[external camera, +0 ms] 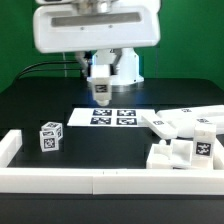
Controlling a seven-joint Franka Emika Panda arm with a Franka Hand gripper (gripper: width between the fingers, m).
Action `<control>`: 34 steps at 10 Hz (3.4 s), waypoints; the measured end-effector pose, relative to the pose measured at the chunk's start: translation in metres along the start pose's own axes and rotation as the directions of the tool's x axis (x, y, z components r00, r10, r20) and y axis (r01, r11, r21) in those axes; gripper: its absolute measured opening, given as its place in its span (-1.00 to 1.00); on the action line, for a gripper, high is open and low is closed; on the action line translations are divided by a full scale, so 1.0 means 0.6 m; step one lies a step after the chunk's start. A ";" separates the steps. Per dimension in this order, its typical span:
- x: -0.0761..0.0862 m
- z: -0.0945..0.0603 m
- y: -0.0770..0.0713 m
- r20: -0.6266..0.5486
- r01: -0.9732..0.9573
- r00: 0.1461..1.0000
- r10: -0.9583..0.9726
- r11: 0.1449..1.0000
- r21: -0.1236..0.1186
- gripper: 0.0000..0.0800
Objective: Assemble chair
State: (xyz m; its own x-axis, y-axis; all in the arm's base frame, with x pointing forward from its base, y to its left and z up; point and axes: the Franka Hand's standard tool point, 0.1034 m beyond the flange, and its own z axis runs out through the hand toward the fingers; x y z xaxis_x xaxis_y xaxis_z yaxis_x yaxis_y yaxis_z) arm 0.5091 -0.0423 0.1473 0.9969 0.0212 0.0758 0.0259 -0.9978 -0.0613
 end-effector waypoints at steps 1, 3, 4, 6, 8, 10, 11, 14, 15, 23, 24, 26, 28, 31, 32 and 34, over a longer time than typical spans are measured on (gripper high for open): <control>-0.004 -0.003 0.022 -0.065 0.000 0.998 -0.001 1.000 -0.025 -0.29; -0.005 0.000 0.031 -0.193 0.005 0.981 -0.019 0.997 -0.075 -0.29; -0.005 -0.003 0.041 -0.242 0.011 0.970 -0.036 0.994 -0.105 -0.29; 0.005 -0.003 -0.006 -0.314 -0.068 0.949 0.036 0.993 -0.092 -0.29; 0.073 -0.016 -0.078 -0.377 -0.080 0.925 0.053 0.995 -0.057 -0.29; 0.078 -0.018 -0.090 -0.372 -0.107 0.924 0.087 0.994 -0.034 -0.29; 0.077 -0.017 -0.090 -0.371 -0.108 0.924 0.088 0.994 -0.034 -0.29; 0.079 0.014 -0.094 -0.378 -0.112 0.922 0.081 0.992 -0.059 -0.29; 0.087 0.034 -0.095 -0.378 -0.108 0.923 0.073 0.991 -0.073 -0.29; 0.113 0.087 -0.129 -0.378 -0.128 0.921 0.092 0.989 -0.071 -0.29; 0.118 0.093 -0.130 -0.378 -0.126 0.922 0.090 0.989 -0.074 -0.29; 0.113 0.107 -0.130 -0.368 -0.126 0.926 0.088 0.989 -0.079 -0.29; 0.112 0.113 -0.137 -0.371 -0.120 0.925 0.081 0.989 -0.082 -0.29; 0.107 0.132 -0.135 -0.382 -0.113 0.922 0.067 0.988 -0.101 -0.29; 0.110 0.137 -0.136 -0.409 -0.110 0.911 0.055 0.987 -0.113 -0.29; 0.112 0.141 -0.143 -0.440 -0.111 0.897 0.047 0.986 -0.121 -0.29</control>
Offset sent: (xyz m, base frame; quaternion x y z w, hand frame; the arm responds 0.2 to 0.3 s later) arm 0.0000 0.0000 0.0000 0.0000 0.1296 0.0000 0.9916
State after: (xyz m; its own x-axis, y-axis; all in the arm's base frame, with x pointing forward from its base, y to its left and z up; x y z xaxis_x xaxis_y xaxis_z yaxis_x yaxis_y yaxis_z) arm 0.5801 0.0501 0.0732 0.8627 -0.0559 0.5027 -0.0946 -0.9942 0.0517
